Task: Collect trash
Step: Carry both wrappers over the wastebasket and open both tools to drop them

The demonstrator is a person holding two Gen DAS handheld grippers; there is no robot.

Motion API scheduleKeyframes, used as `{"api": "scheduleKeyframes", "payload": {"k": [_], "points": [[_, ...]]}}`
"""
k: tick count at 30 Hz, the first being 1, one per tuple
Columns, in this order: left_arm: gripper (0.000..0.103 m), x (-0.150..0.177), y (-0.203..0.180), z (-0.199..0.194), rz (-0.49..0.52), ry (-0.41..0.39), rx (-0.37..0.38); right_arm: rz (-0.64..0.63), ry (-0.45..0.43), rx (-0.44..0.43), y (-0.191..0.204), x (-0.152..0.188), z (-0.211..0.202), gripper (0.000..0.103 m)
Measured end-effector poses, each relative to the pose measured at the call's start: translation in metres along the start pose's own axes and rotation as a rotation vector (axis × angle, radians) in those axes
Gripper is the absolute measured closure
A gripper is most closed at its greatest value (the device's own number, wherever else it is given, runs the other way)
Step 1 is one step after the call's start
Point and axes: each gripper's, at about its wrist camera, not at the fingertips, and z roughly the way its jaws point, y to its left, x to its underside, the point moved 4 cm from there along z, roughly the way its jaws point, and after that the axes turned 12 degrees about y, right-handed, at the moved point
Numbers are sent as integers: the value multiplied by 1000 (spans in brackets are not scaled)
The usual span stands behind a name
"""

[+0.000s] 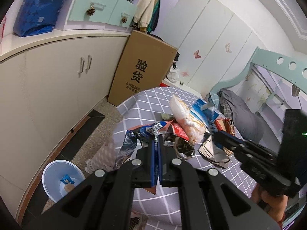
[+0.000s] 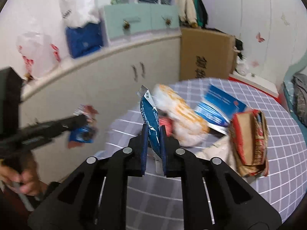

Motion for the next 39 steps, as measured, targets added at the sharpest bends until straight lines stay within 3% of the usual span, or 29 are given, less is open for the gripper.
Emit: {"api": "scheduleKeyframes", "payload": {"k": [5, 12, 17, 21, 25, 27, 29, 30, 32, 39], "points": [[100, 6, 40, -9, -62, -9, -42, -41, -10, -109, 62, -5, 15, 91], [100, 25, 139, -10, -222, 34, -168, -113, 101, -244, 149, -1, 92, 91], [100, 43, 204, 10, -326, 107, -225, -107, 200, -273, 186, 12, 156, 91], [100, 53, 244, 42, -386, 183, -236, -96, 252, -223, 195, 25, 205, 91], [99, 56, 267, 74, -415, 233, -201, -75, 282, -192, 193, 35, 235, 91], [97, 58, 277, 90, -417, 262, -227, -64, 299, -184, 190, 38, 247, 91], [88, 64, 285, 106, -432, 304, -239, -55, 307, -176, 189, 40, 256, 91], [73, 66, 290, 111, -443, 313, -233, -46, 319, -176, 188, 41, 263, 91], [58, 70, 298, 121, -471, 326, -243, -35, 334, -172, 185, 45, 273, 91], [57, 91, 318, 127, -522, 366, -261, -8, 398, -177, 181, 58, 296, 91]]}}
